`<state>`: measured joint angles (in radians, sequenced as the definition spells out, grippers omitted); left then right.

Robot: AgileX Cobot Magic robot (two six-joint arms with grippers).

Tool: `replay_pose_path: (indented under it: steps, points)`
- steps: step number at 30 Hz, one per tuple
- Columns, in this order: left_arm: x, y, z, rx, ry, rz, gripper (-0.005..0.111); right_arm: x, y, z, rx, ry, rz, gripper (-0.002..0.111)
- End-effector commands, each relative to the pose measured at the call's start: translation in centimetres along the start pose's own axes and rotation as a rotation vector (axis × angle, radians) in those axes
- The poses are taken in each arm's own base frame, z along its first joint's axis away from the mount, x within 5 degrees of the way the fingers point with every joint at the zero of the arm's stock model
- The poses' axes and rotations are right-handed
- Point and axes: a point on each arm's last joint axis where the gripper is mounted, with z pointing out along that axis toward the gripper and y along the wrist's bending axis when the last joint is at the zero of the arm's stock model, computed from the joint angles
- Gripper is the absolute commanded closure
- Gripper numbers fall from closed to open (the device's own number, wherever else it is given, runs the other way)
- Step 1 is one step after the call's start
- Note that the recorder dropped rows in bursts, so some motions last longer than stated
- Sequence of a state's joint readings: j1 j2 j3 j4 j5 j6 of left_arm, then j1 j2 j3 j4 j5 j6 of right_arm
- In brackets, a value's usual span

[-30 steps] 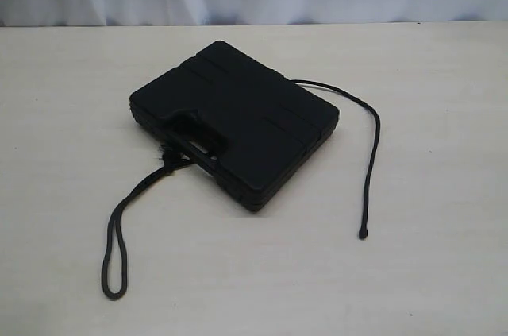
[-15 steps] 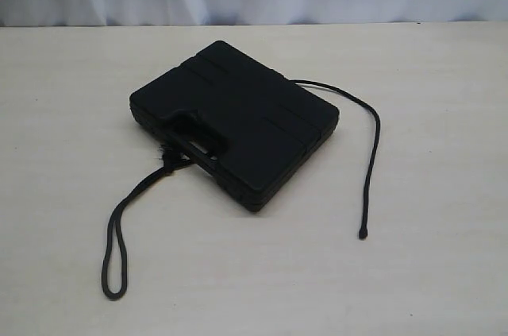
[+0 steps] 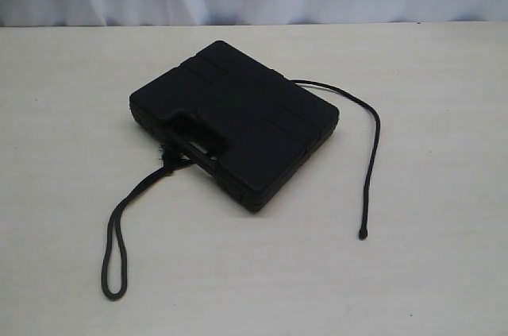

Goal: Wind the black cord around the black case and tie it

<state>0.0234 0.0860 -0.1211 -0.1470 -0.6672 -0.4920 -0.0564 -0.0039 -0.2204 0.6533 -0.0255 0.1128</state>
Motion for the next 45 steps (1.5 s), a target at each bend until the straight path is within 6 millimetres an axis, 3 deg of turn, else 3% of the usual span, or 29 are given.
replay_pose_path:
  steps: [1,6,11,17,22,25,28,30,33,40,45]
  points:
    - [-0.3,-0.8,3.7,-0.010,0.040,0.022,0.107,-2.0,1.8,0.8,-0.021,-0.034,-0.091,0.104]
    - [1.2,-0.7,9.5,-0.057,0.158,0.059,0.107,-3.1,2.7,4.0,0.038,-0.006,-0.023,0.104]
    - [4.8,0.3,15.5,-0.114,0.446,0.190,0.107,-4.1,3.8,8.1,0.087,0.051,-0.009,0.104]
    - [7.2,1.9,20.7,-0.250,0.810,0.468,0.107,-4.0,5.0,13.7,0.122,0.289,-0.282,0.104]
    - [8.8,4.1,23.0,-0.365,1.071,0.711,0.107,-2.1,4.6,18.1,0.132,0.606,-0.479,0.104]
    - [10.6,5.7,23.1,-0.343,1.312,0.859,0.107,0.0,4.0,20.4,0.074,0.806,-0.525,0.104]
    - [13.5,6.9,22.5,-0.226,1.593,0.884,0.107,2.9,3.9,21.6,-0.094,0.971,-0.537,0.104]
    - [15.6,7.2,21.8,-0.056,1.731,0.901,0.107,5.0,4.4,21.7,-0.219,1.057,-0.598,0.104]
    - [18.9,5.9,20.0,0.325,1.926,0.992,0.107,8.2,5.4,21.4,-0.361,1.157,-0.712,0.104]
    - [26.1,1.2,15.9,1.087,1.998,1.109,0.107,14.2,5.9,21.0,-0.500,1.293,-0.906,0.104]
    - [29.8,0.7,13.8,1.322,1.992,1.152,0.105,16.3,5.1,21.1,-0.502,1.365,-0.899,0.104]
